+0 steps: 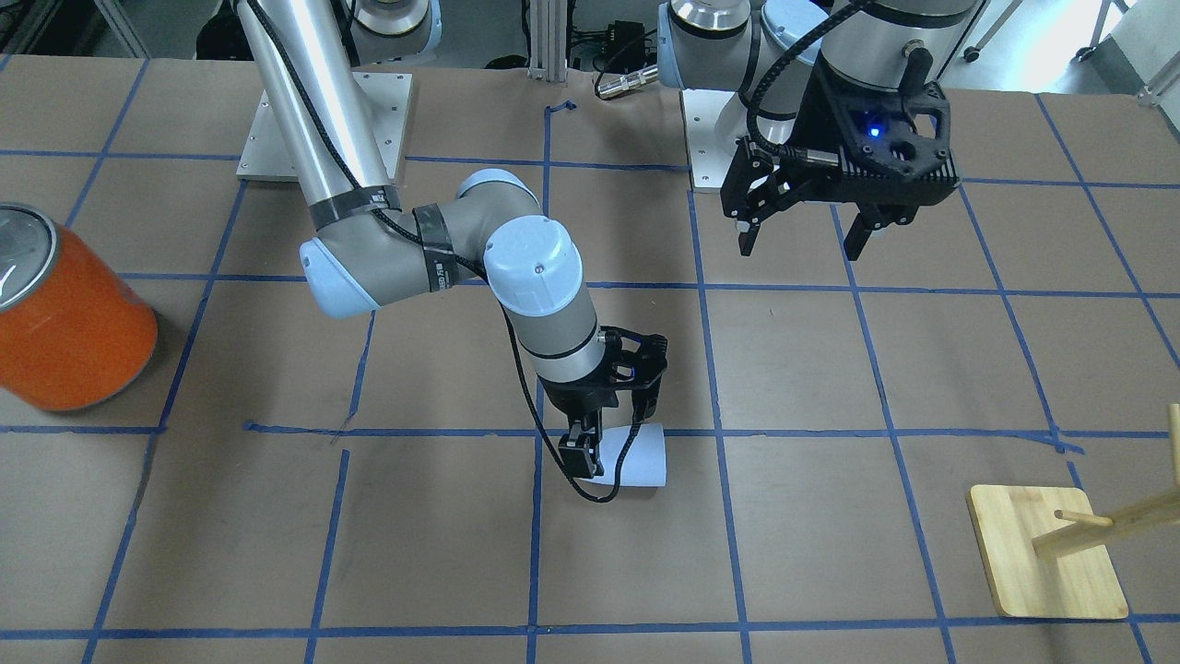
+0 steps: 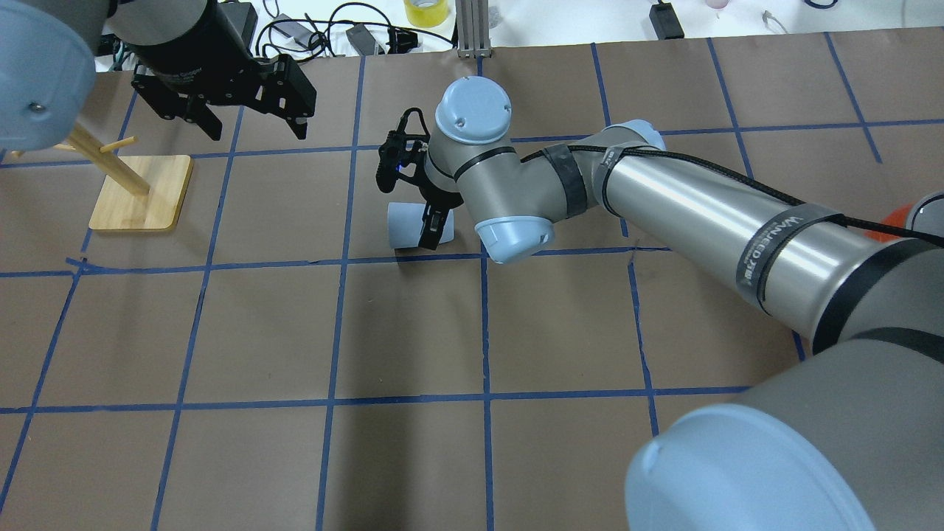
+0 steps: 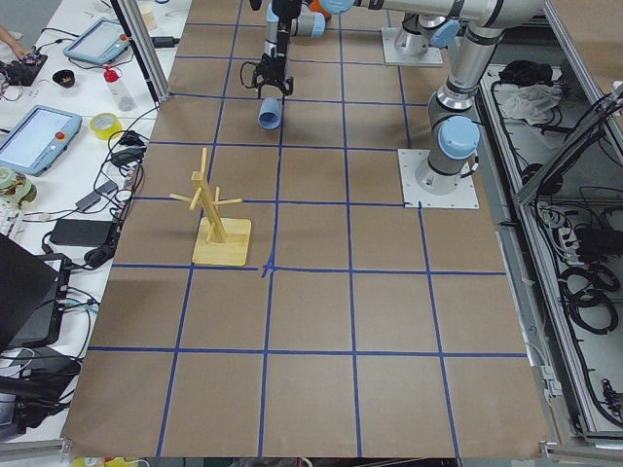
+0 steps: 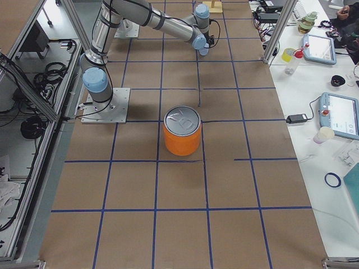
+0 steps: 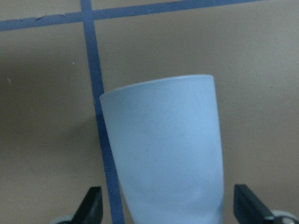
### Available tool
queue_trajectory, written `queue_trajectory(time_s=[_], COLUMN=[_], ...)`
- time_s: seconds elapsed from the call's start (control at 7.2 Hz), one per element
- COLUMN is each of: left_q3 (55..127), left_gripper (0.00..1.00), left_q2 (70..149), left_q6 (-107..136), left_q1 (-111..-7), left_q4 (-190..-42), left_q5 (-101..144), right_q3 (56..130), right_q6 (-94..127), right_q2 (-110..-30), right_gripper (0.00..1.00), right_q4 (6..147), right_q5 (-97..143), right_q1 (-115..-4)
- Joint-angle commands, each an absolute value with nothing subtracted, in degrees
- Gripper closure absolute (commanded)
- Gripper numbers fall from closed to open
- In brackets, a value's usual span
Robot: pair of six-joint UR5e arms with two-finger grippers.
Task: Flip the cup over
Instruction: 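Set the cup on its side and open the right gripper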
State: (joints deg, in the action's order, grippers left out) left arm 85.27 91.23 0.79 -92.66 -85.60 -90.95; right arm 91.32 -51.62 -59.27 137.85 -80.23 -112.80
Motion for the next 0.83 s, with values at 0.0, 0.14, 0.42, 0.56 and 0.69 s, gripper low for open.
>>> queue_trajectory(time_s=[0.0, 0.14, 0.42, 0.56, 0.69], left_q3=[85.3, 85.3, 86.0, 88.8, 93.2], left_gripper=[0.00, 0.00, 0.00, 0.00, 0.00], left_q2=[91.2, 91.2, 92.6, 93.8, 94.0], left_q6=[0.8, 0.8, 0.1, -0.3, -2.0], left_q1=[-92.7, -92.7, -91.6, -90.3, -88.1], left_q4=[-85.6, -85.6, -85.3, -84.6, -81.2], left_q5=[-90.9, -90.8, -87.6, -83.3, -76.4], right_q3=[91.8, 91.8, 91.8, 91.8, 91.8], right_q6=[-45.7, -40.8, -33.5, -30.8, -28.5], right_q2=[-65.5, -67.1, -70.8, -73.3, -76.2], right_gripper=[0.00, 0.00, 0.00, 0.00, 0.00], right_q4=[131.9, 127.7, 119.1, 115.5, 111.4], right_q5=[-90.2, -97.1, -97.1, -95.2, -92.9], right_q1=[-111.8, -110.2, -101.7, -96.5, -91.4])
